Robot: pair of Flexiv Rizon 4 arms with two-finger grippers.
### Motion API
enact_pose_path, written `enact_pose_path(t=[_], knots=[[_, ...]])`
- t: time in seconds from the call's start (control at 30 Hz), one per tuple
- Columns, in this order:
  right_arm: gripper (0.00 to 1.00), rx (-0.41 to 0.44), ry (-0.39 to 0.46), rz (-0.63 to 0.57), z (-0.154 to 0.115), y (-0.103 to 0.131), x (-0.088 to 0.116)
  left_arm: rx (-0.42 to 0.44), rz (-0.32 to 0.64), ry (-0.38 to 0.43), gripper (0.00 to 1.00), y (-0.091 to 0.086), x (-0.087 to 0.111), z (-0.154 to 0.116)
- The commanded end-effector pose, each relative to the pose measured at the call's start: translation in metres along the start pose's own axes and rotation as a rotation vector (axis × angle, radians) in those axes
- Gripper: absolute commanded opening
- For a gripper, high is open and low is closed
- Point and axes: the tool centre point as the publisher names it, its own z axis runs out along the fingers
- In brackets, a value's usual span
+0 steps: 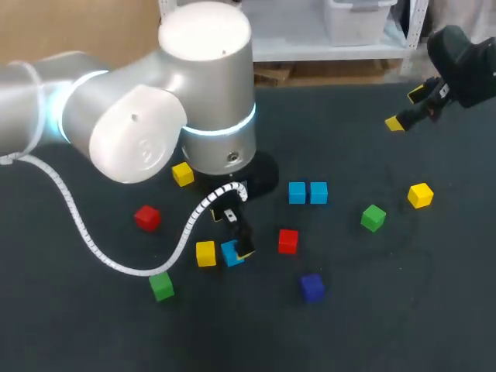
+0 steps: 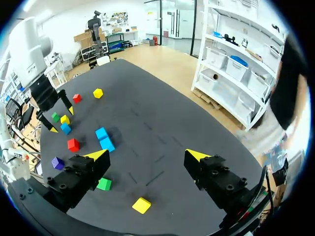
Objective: Place the blue cubes, place green cubes on the blue cubes, place the yellow cubes on the green cubes, then place the red cubes on the yellow cubes, and place purple cube on the red cubes.
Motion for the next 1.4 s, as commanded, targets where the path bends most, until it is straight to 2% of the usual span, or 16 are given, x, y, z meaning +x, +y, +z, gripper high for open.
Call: enact_pose_path(t=[0.03,0.3,0.7,0.73,0.77,0.8,0.83,1.07,1.2,1.3,1.4], knots=[[1.00,-0.004,-0.002,-0.001,0.001,-0.001,0.000,0.043,0.010,-0.044,1.00,0.001,0.008,0.006],[1.00,-0.004,-0.002,-0.001,0.001,-0.001,0.000,0.099,0.073,-0.044,1.00,-0.011,0.006,0.019],[1.00,-0.004,-0.002,-0.001,0.001,-0.001,0.000,0.073,0.109,-0.035,1.00,-0.009,0.001,0.026],[1.00,-0.004,-0.002,-0.001,0.001,-0.001,0.000,0.067,0.108,-0.032,0.89,-0.008,0.001,0.026],[1.00,-0.004,-0.002,-0.001,0.001,-0.001,0.000,0.060,0.106,-0.030,0.51,-0.007,0.001,0.026],[1.00,-0.004,-0.002,-0.001,0.001,-0.001,0.000,0.048,0.105,-0.025,0.30,-0.007,0.002,0.027],[1.00,-0.004,-0.002,-0.001,0.001,-0.001,0.000,0.038,0.102,-0.018,0.02,-0.006,0.002,0.027],[1.00,-0.004,-0.002,-0.001,0.001,-0.001,0.000,0.010,0.118,0.008,0.00,-0.006,0.004,0.028],[1.00,-0.004,-0.002,-0.001,0.001,-0.001,0.000,0.007,0.167,-0.004,0.00,-0.005,0.002,0.025],[1.00,-0.004,-0.002,-0.001,0.001,-0.001,0.000,-0.010,0.229,-0.004,0.00,0.002,0.000,0.018],[1.00,-0.004,-0.002,-0.001,0.001,-0.001,0.000,-0.021,0.271,-0.025,0.00,0.018,-0.005,0.004]])
